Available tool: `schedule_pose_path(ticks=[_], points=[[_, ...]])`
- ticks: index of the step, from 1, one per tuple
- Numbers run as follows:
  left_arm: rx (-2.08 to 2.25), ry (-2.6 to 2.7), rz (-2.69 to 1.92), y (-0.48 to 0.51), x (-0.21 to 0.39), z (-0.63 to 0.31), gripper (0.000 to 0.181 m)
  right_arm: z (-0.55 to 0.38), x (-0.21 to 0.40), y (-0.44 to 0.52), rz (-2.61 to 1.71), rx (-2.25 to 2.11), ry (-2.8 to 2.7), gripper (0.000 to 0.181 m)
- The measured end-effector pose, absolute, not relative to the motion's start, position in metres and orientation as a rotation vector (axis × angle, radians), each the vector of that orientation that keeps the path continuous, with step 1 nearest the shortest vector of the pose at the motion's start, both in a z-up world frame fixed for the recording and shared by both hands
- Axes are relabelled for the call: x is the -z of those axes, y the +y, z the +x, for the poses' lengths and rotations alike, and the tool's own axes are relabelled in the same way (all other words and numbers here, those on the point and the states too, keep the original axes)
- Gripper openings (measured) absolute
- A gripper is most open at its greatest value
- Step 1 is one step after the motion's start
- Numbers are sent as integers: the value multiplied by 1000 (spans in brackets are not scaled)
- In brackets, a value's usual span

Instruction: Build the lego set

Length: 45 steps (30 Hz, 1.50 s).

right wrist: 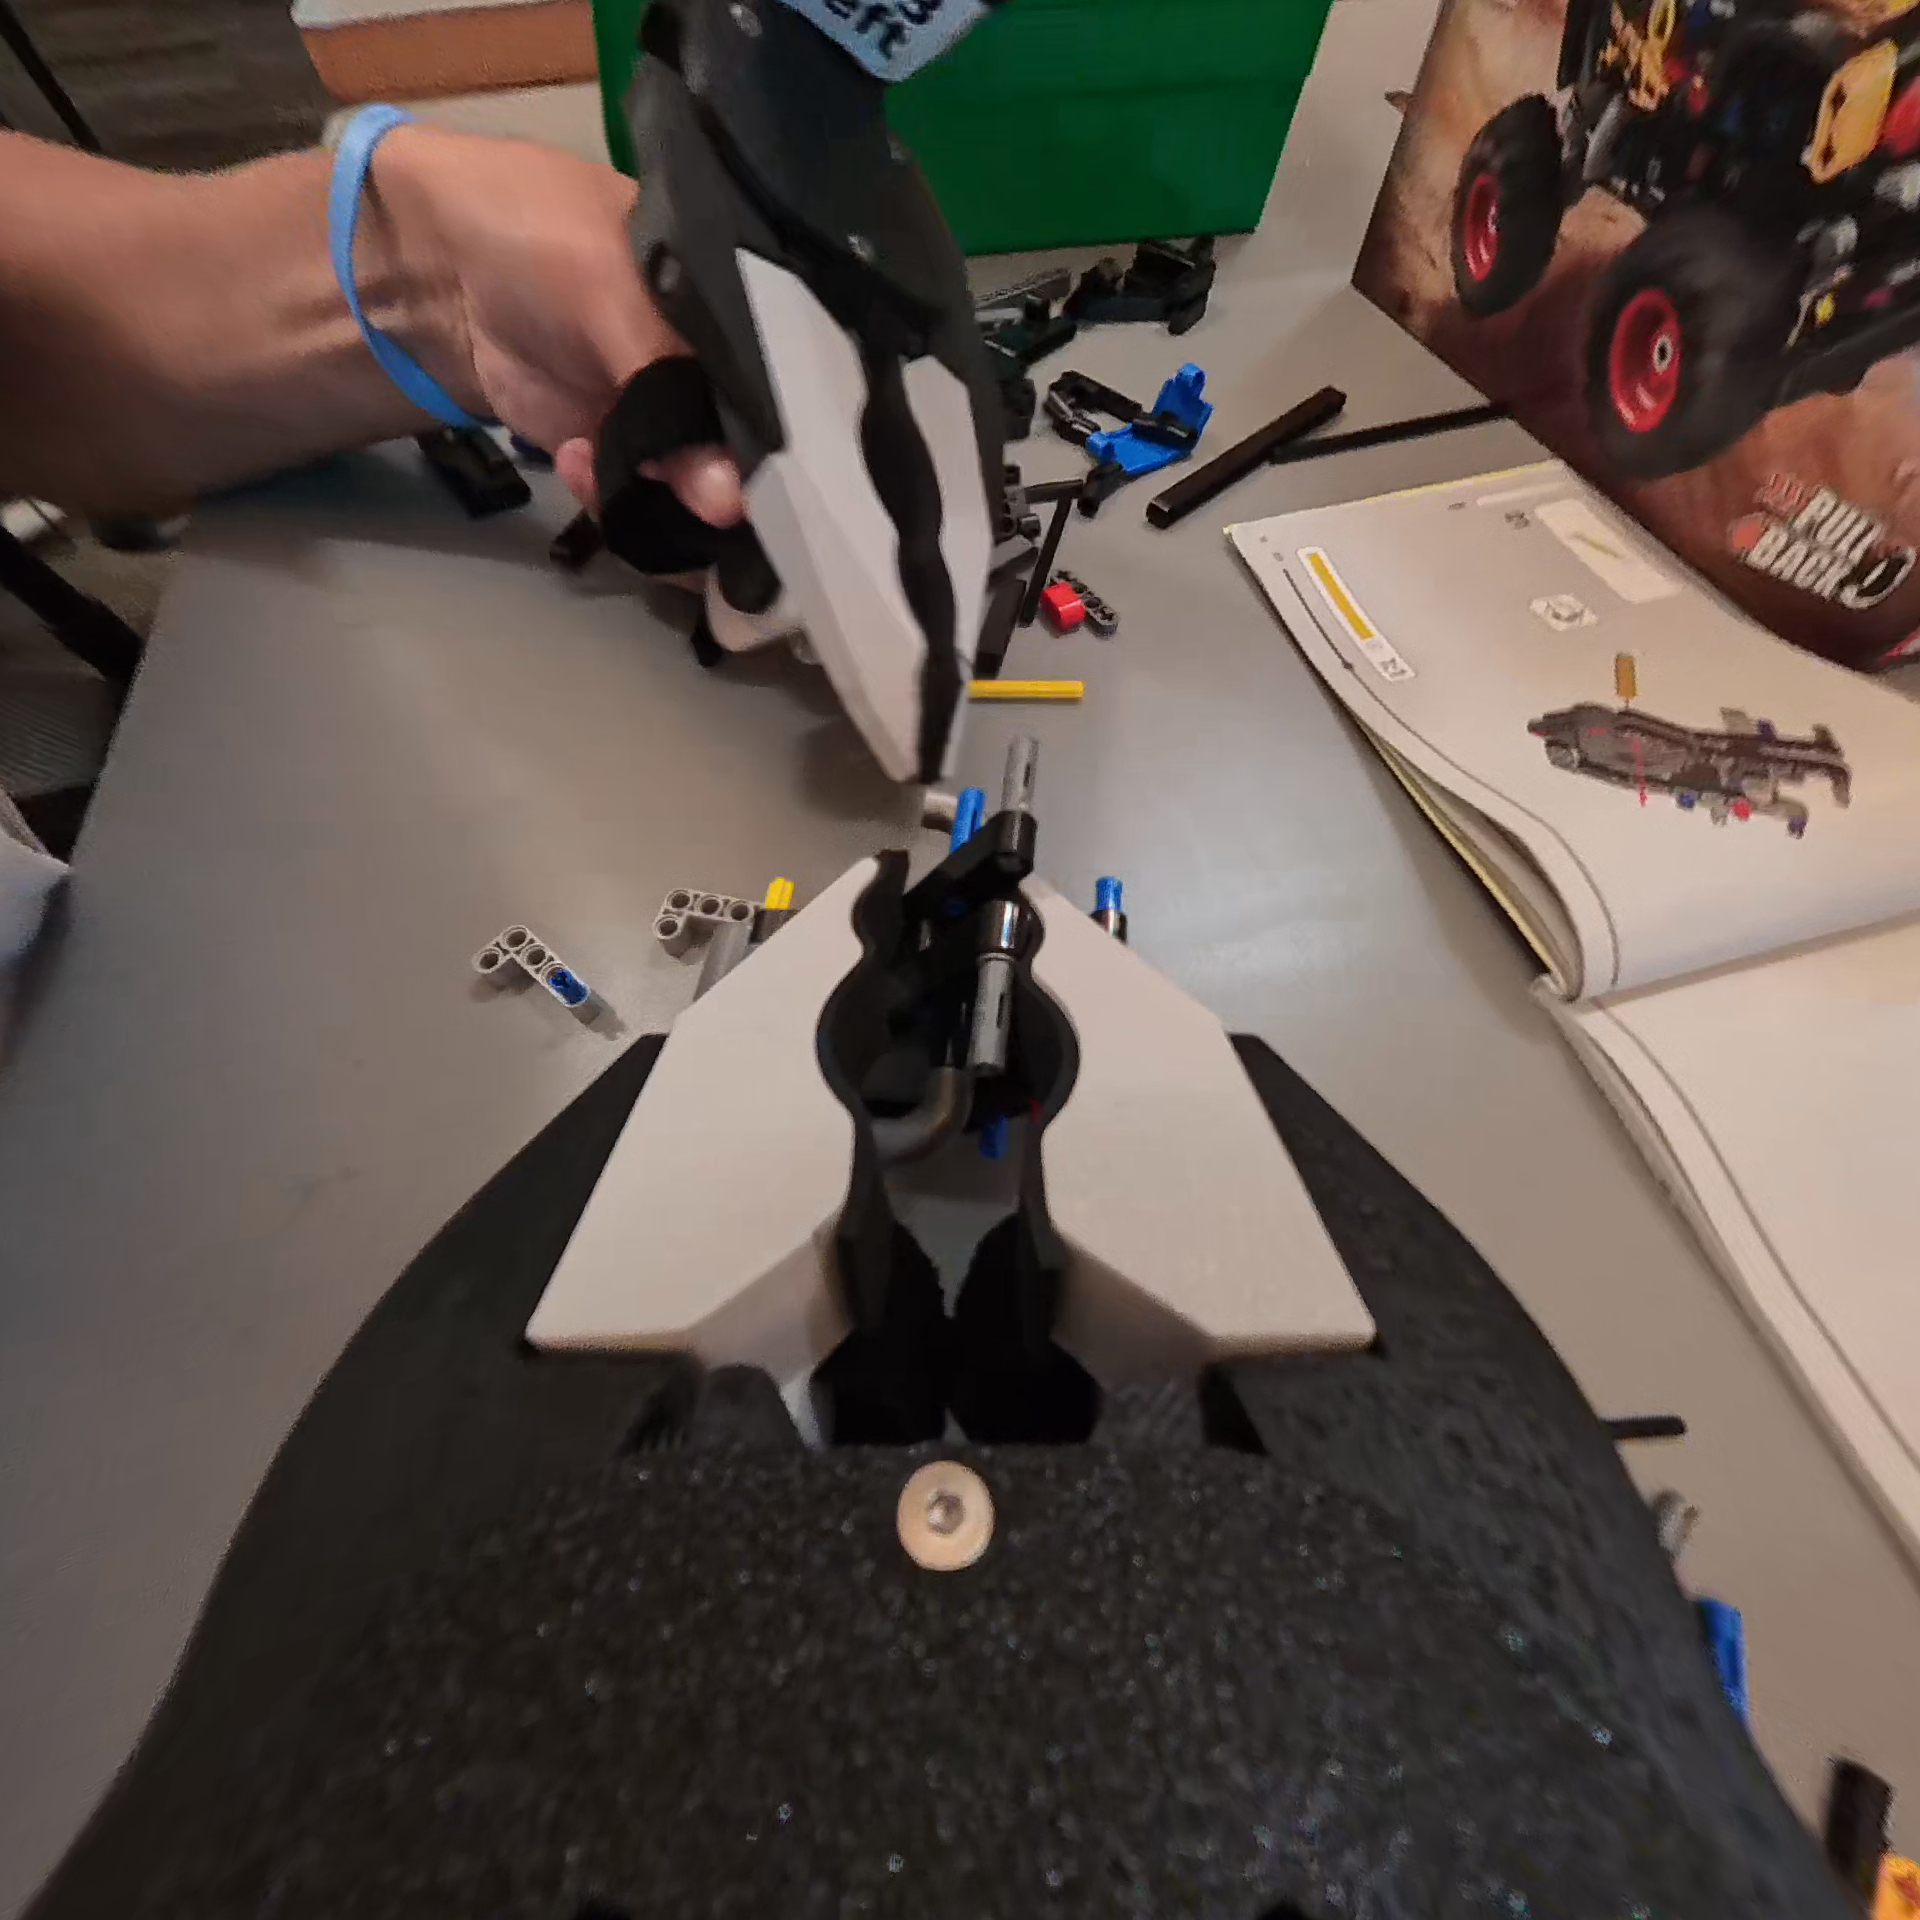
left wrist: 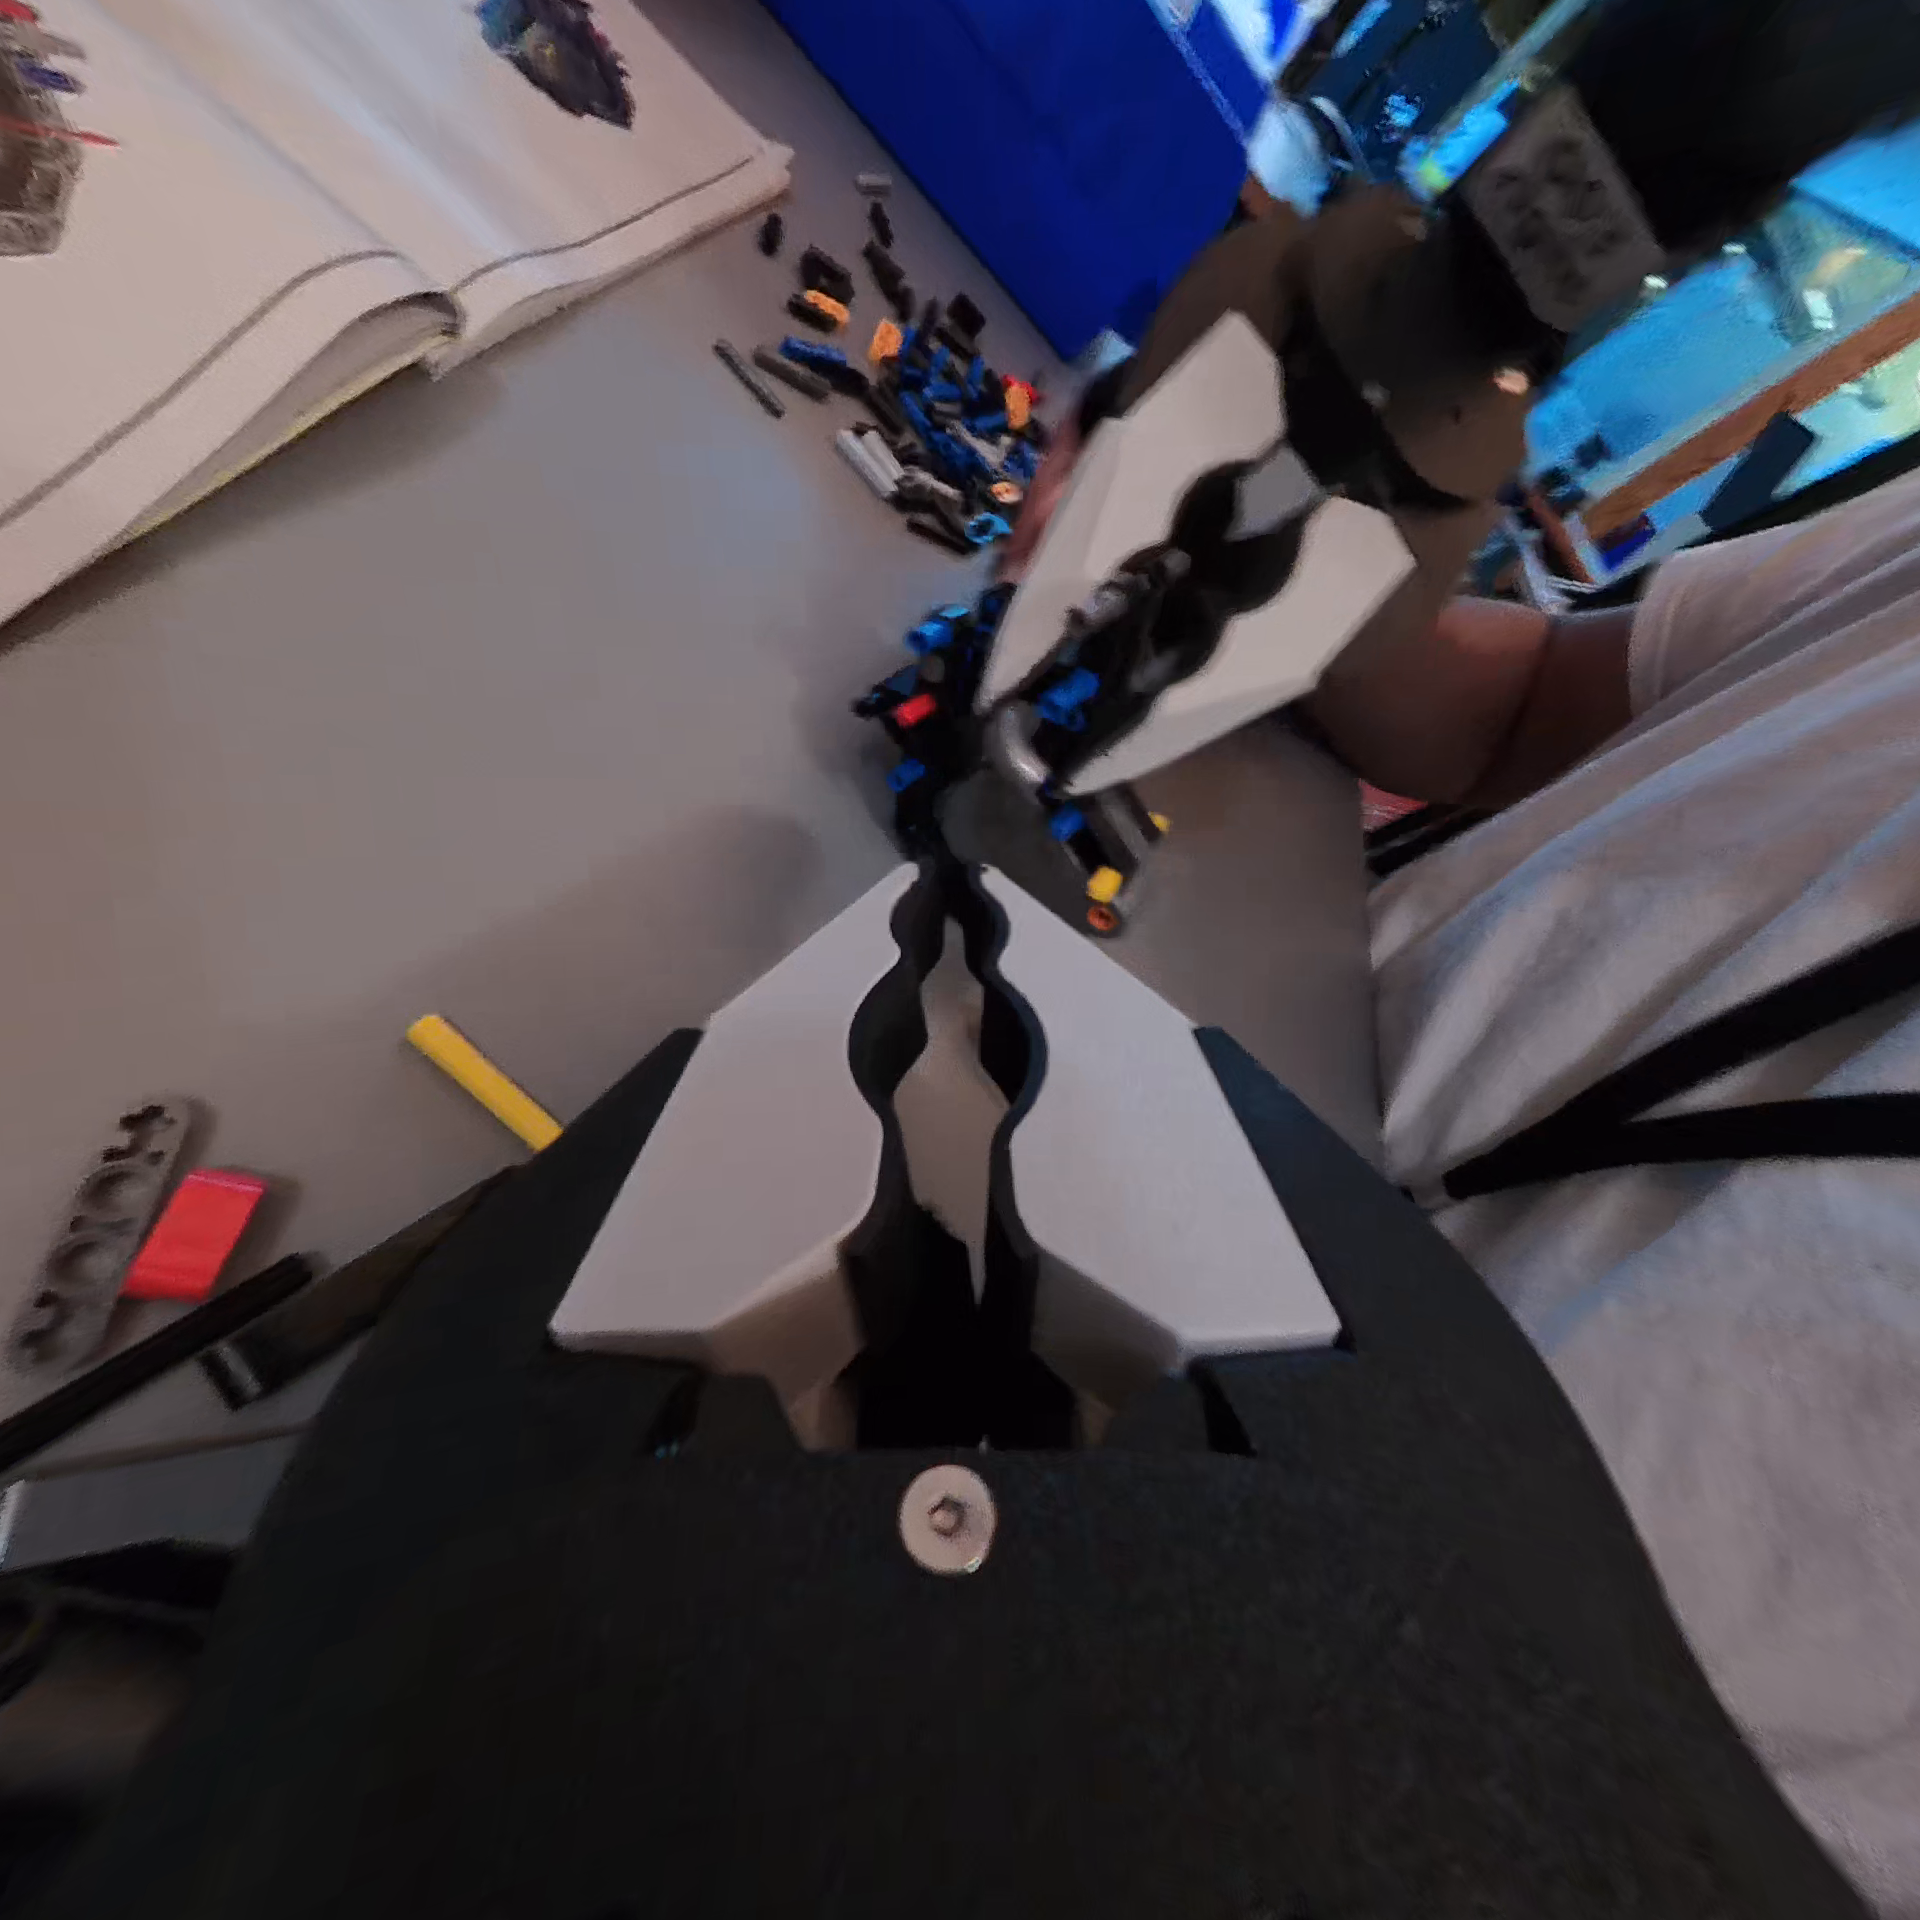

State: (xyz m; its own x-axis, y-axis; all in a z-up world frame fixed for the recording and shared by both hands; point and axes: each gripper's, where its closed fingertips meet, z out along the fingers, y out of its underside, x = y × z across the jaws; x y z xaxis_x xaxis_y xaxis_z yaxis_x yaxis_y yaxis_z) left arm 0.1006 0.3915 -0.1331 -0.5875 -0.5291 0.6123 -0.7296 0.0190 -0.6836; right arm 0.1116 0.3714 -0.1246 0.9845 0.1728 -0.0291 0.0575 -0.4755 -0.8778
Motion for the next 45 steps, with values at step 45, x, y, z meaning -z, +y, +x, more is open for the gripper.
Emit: schedule_pose_path(ticks=[45], points=[[-1590, -2036, 1163, 345, 134, 86, 0, 105, 131, 362, -2056, -515, -62, 15]])
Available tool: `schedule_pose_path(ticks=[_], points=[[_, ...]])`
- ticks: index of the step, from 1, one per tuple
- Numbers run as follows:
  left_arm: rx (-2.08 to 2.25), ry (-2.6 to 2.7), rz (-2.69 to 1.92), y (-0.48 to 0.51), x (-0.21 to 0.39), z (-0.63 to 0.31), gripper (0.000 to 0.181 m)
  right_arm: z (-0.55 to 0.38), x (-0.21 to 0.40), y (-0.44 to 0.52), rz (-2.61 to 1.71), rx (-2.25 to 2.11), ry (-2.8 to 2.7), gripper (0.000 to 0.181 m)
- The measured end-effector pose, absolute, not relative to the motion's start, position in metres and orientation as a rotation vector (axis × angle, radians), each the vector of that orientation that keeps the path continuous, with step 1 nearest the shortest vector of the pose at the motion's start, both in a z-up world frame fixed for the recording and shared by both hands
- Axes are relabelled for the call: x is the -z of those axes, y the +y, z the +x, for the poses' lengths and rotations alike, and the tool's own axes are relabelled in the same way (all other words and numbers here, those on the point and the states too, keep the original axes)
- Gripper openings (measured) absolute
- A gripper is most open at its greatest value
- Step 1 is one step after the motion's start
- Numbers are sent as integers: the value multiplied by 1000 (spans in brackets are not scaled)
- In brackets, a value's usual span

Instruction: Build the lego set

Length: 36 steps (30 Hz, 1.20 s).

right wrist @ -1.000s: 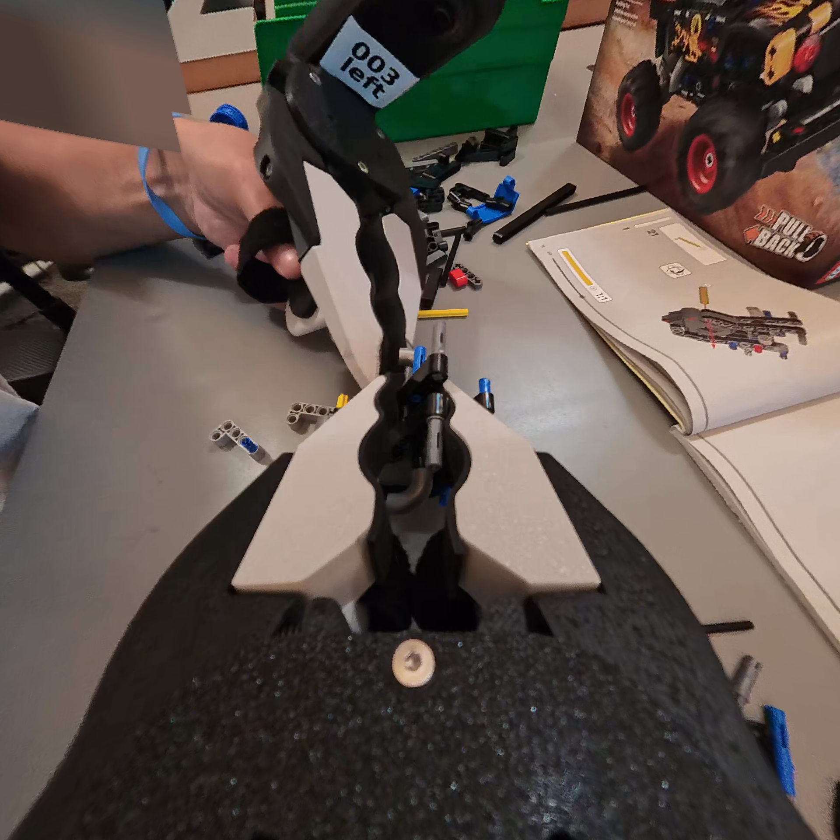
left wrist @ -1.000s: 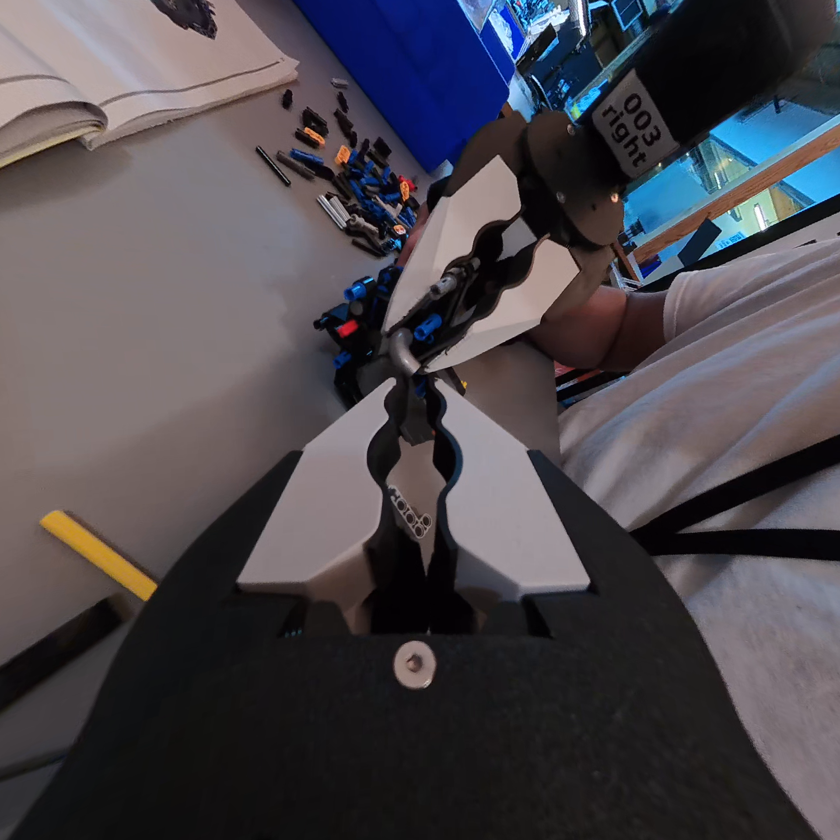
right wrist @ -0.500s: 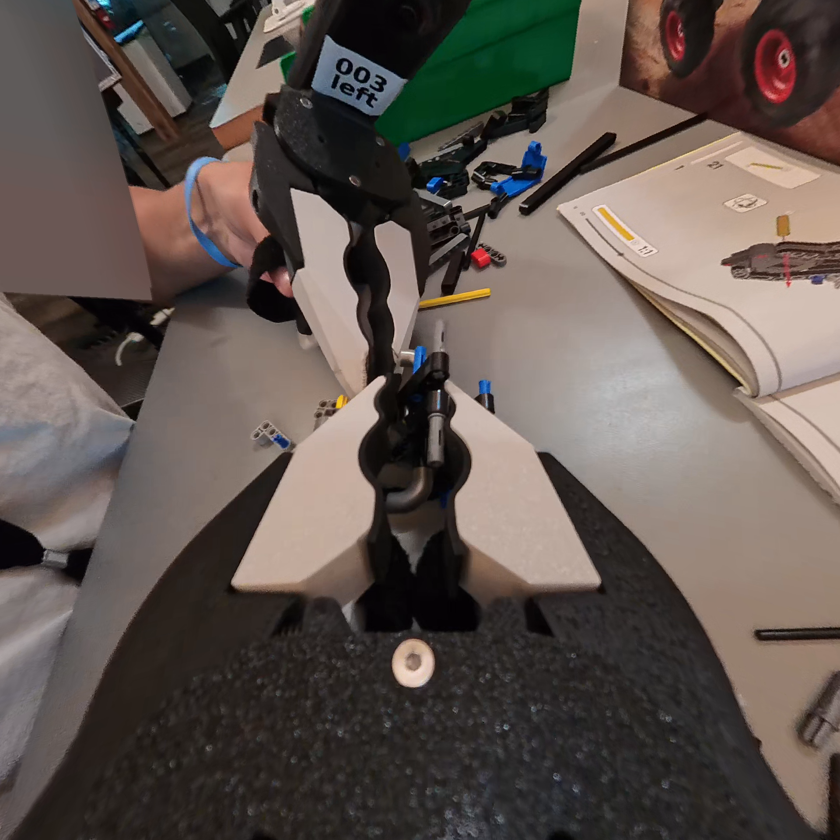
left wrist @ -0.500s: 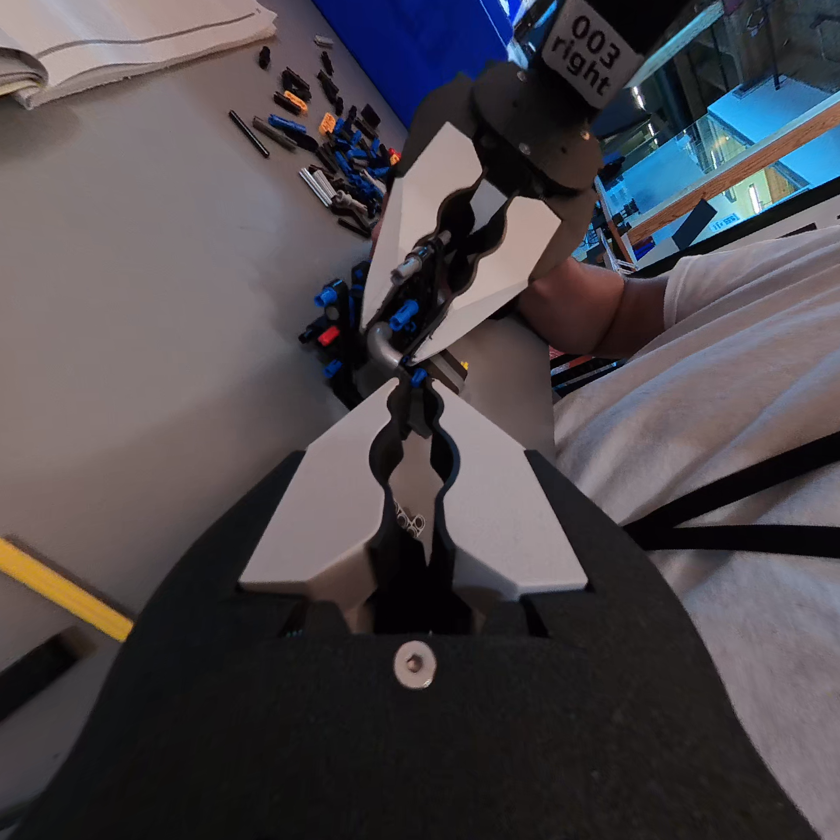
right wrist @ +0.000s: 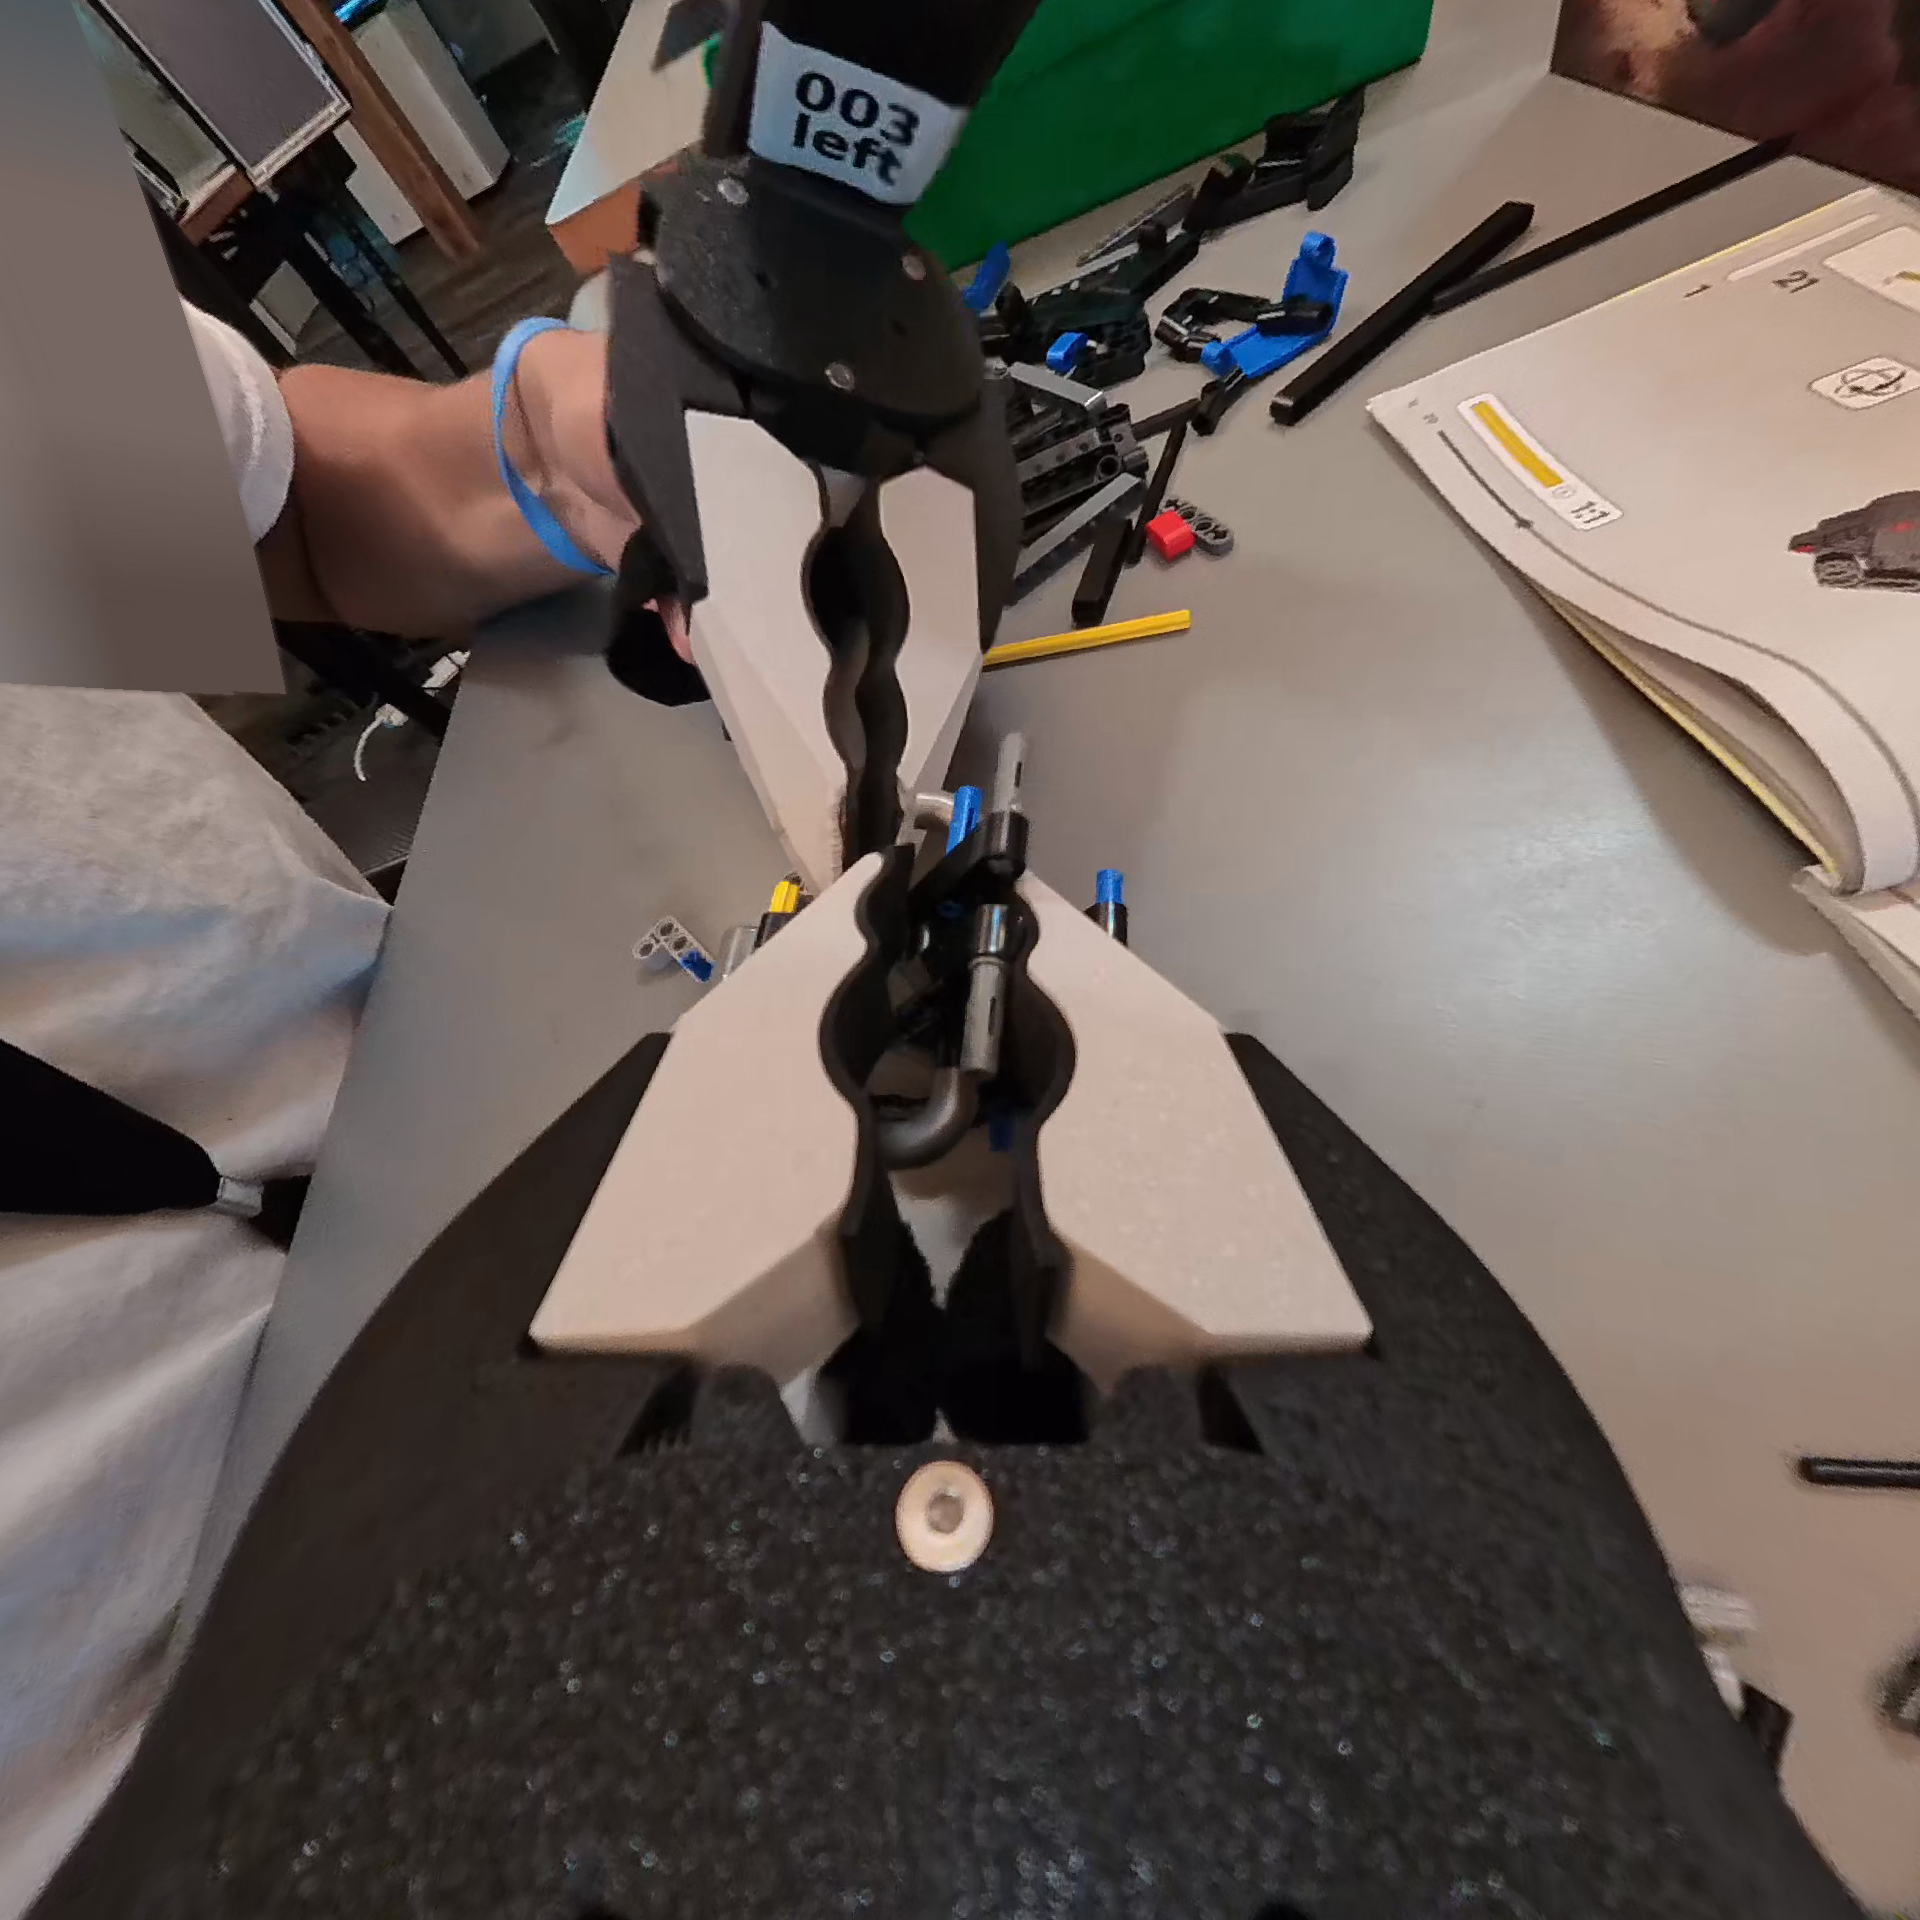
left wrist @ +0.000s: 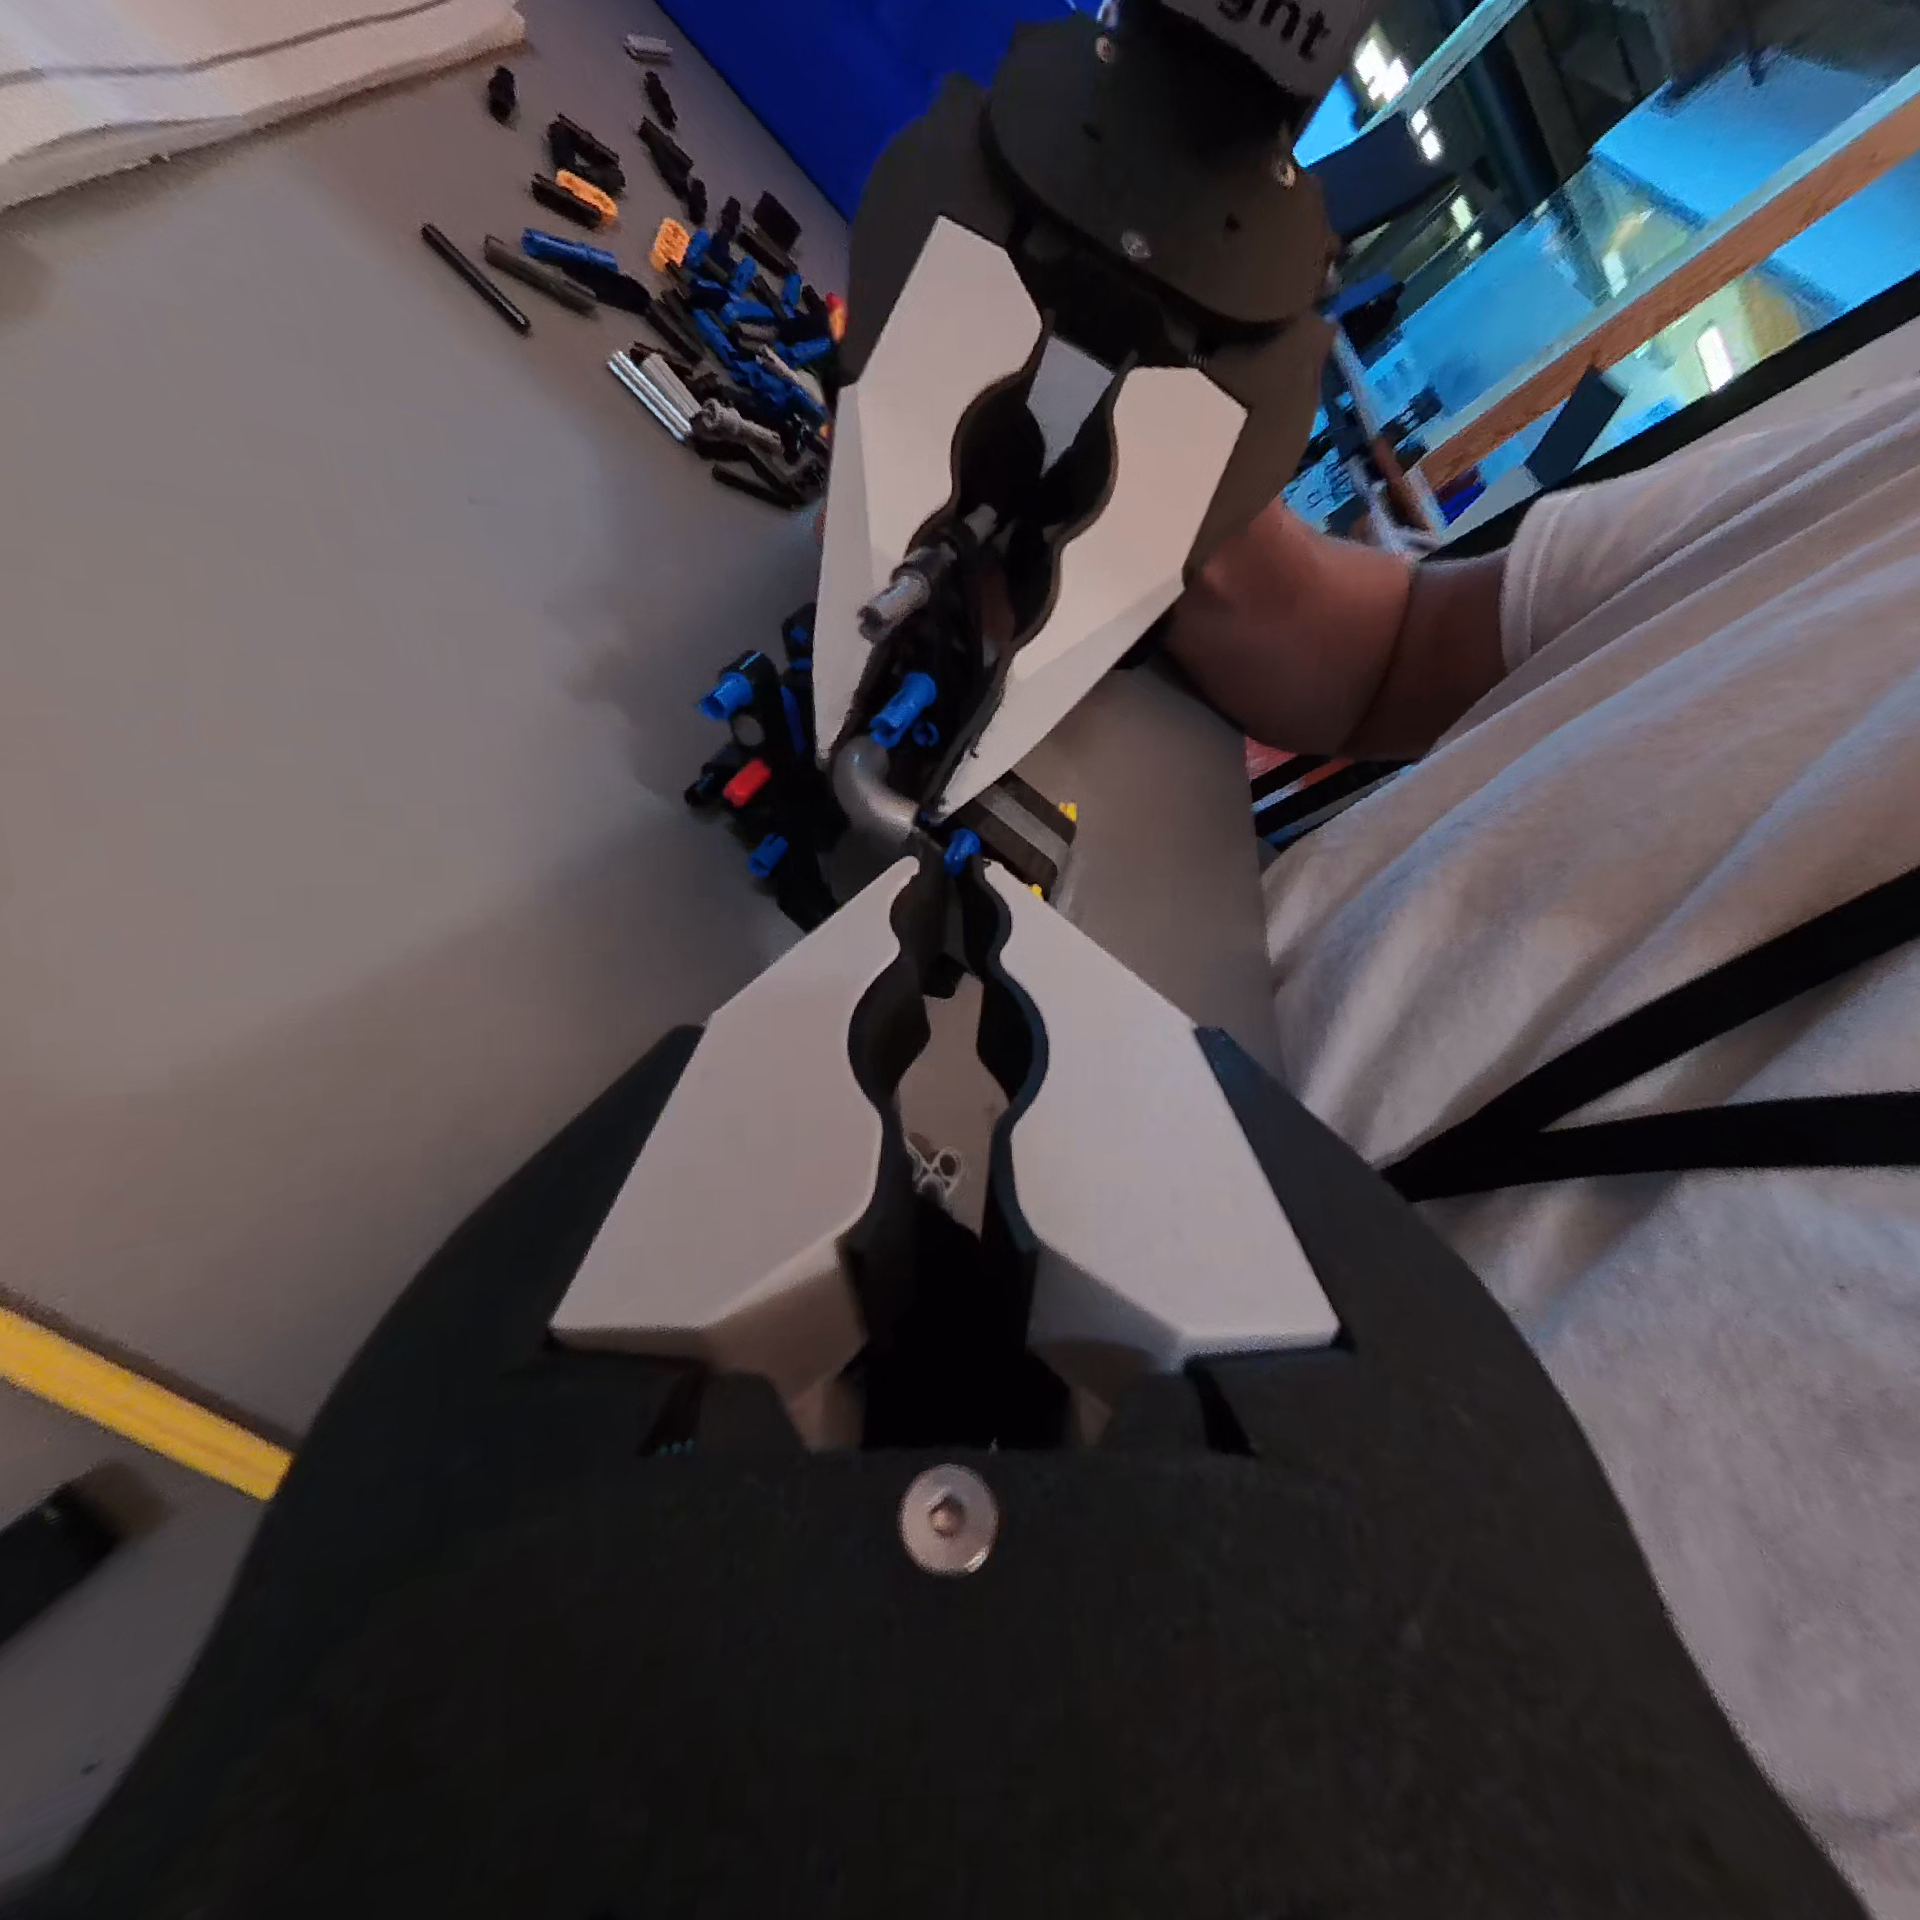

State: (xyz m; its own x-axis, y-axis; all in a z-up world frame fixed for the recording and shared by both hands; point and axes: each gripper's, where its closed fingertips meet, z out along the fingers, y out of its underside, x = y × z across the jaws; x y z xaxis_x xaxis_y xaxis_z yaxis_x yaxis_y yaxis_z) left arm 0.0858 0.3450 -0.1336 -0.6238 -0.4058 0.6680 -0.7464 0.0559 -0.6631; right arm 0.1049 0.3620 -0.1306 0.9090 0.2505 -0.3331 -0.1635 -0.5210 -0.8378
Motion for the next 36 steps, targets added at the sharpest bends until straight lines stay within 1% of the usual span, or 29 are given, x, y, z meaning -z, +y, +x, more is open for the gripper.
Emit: schedule_pose_path(ticks=[16, 22, 25, 27, 28, 29, 30, 32, 33, 36], points=[[-1593, -2060, 1092, 347, 131, 76, 0, 96, 127, 360, -2067, -513, -104, 14], [-1653, -2110, 1173, 372, 129, 89, 0, 101, 130, 355, -2100, -494, -106, 14], [-1620, -2161, 1112, 366, 126, 82, 0, 110, 126, 360, -2071, -465, -43, 14], [-1643, -2189, 1223, 375, 125, 95, 0, 125, 114, 362, -1983, -461, 75, 14], [-1676, -2193, 1267, 379, 123, 101, 7, 133, 106, 364, -1923, -446, 125, 14], [-1720, -2184, 1317, 382, 119, 108, 30, 142, 97, 365, -1871, -413, 181, 14], [-1769, -2148, 1363, 382, 116, 114, 47, 150, 91, 366, -1828, -367, 224, 14], [-1877, -1979, 1410, 374, 104, 121, 68, 160, 77, 368, -1751, -229, 277, 14], [-1910, -1905, 1430, 369, 101, 124, 77, 161, 71, 369, -1730, -144, 268, 14], [-1935, -1763, 1455, 354, 95, 129, 83, 158, 52, 372, -1660, 42, 269, 14]])
